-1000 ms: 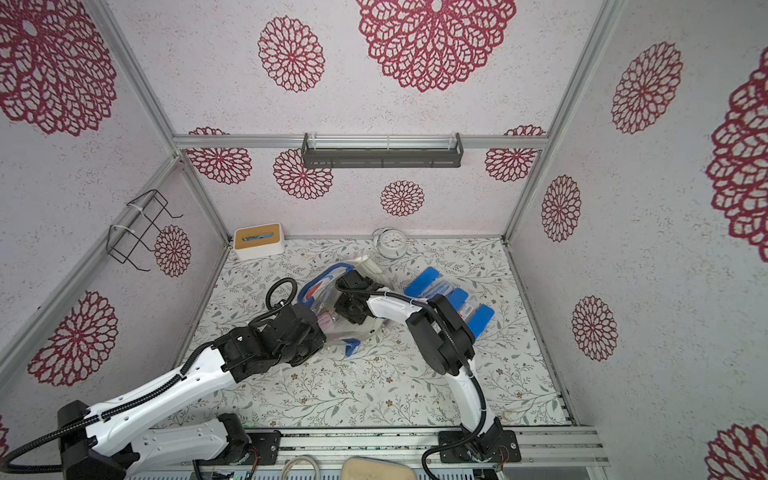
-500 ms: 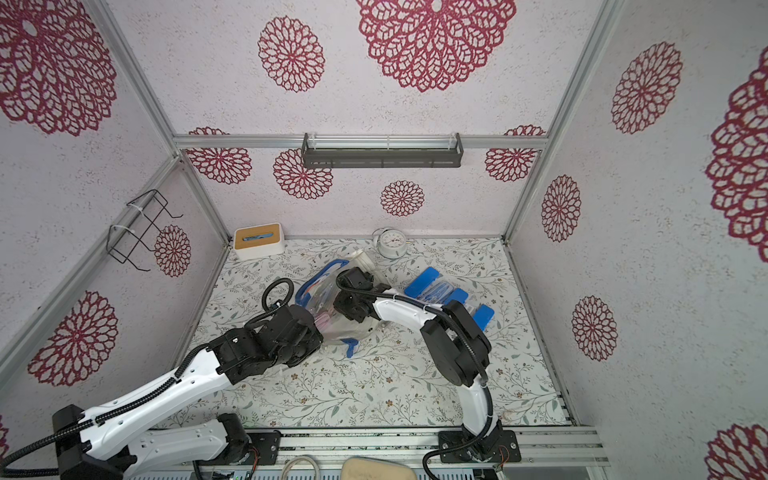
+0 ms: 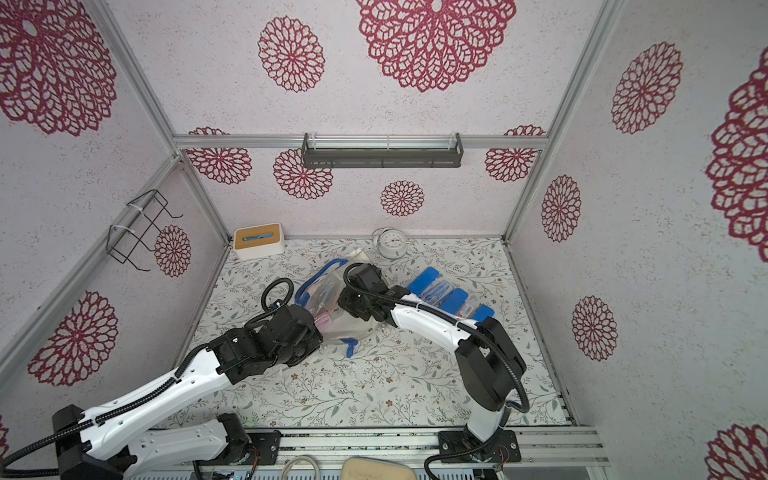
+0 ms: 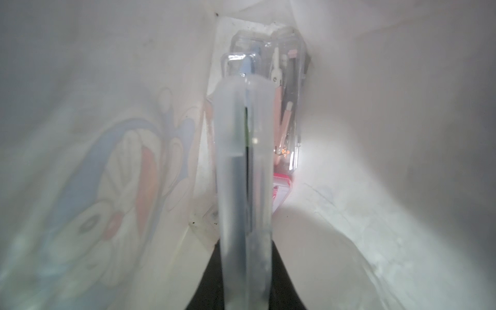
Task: Take out the compass set from the canvas bag
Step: Pick up the compass set from the canvas bag, then place the compass set at the center of the board.
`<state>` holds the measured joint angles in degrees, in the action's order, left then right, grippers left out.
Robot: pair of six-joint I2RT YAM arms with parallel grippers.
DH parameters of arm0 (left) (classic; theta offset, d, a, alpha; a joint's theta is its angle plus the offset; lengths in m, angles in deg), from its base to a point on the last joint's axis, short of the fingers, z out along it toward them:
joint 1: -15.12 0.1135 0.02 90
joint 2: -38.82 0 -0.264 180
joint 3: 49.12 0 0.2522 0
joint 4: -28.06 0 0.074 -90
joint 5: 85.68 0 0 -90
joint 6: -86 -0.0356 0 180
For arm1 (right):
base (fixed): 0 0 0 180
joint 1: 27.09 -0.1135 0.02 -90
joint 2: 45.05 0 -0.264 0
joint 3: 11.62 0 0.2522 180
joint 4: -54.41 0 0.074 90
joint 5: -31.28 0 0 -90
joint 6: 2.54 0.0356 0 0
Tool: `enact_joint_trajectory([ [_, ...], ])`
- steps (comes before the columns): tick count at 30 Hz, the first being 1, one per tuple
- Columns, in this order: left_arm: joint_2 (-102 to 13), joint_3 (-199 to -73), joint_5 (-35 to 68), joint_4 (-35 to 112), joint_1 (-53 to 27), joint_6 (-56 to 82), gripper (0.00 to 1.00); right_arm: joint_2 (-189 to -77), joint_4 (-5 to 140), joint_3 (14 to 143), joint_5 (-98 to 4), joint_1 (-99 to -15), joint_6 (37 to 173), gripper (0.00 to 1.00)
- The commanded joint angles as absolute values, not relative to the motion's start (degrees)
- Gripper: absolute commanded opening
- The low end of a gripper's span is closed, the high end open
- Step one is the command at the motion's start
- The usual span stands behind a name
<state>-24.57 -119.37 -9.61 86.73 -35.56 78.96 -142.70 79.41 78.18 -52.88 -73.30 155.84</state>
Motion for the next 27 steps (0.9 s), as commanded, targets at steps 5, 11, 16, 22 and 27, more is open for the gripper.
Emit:
enact_joint_trajectory([
  [5, -24.71, -120.49, -11.33, 87.7, -35.23, 79.15, 0.0, -127.66, 79.24, 74.12, -53.6, -70.2, 150.81, 0.13],
  [11, -24.06, -121.33, -12.24, 89.19, -35.12, 78.8, 0.0, -113.84, 79.83, 61.88, -52.77, -61.4, 151.3, 0.16],
  [16, -23.31, -121.08, -12.3, 89.7, -34.97, 78.88, 0.0, -105.8, 77.03, 48.28, -48.99, -53.71, 152.87, 0.19],
  [22, -23.53, -121.14, -11.49, 89.34, -34.89, 78.37, 0.0, -109.58, 60.54, 33.03, -44.93, -51.78, 160.46, 0.19],
  [27, -24.08, -121.19, -10.38, 88.71, -34.89, 78.02, 0.0, -118.08, 49.71, 29.25, -43.74, -51.86, 164.15, 0.18],
])
